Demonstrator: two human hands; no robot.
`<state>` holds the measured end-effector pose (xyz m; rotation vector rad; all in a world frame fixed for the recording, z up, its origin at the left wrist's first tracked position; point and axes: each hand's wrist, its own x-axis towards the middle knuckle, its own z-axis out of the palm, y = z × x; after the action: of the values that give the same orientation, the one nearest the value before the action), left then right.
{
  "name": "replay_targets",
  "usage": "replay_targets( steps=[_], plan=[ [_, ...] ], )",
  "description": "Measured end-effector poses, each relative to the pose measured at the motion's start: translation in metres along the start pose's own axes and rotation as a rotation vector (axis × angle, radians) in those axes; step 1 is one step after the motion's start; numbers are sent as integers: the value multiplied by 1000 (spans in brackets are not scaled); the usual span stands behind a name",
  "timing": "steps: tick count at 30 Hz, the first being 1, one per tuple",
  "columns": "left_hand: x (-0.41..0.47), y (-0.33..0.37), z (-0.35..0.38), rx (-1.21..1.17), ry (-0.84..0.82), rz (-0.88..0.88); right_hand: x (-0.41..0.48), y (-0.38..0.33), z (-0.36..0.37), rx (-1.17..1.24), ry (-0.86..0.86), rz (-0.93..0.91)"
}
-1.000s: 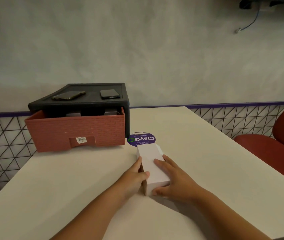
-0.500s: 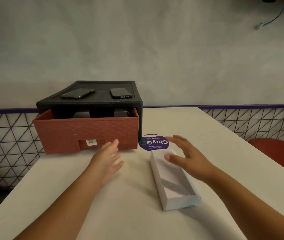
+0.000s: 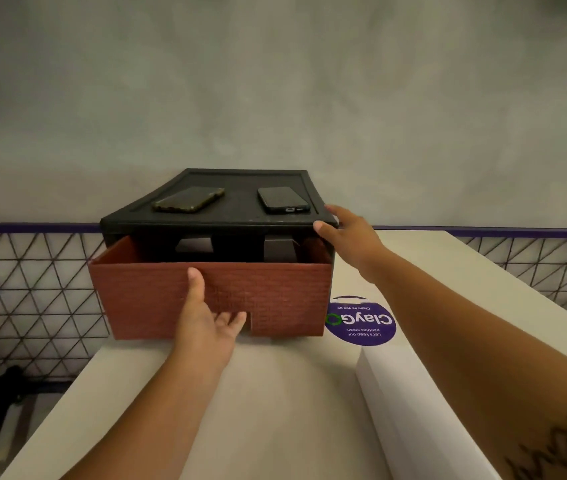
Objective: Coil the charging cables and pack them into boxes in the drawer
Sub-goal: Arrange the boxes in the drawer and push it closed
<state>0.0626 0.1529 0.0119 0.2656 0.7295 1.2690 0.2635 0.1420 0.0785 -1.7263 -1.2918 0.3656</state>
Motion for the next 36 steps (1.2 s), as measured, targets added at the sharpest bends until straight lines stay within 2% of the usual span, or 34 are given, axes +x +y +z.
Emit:
replay_targets(
  steps=[5,17,28,33,36],
  plan=[
    [2,-3,2,-11,1,27,20,5,11,191,-3,103],
    [-64,-3,-32,-20,-12,60,22,3,9,222,-19,140],
    [-158,-5,-81,-82,113,58,21,1,11,86,53,73],
    [-172,-11,-94,-48,101,78,14,0,13,-69,60,31],
    [-172,-11,-96,-35,78,88,1,4,11,-106,4,10]
  ],
)
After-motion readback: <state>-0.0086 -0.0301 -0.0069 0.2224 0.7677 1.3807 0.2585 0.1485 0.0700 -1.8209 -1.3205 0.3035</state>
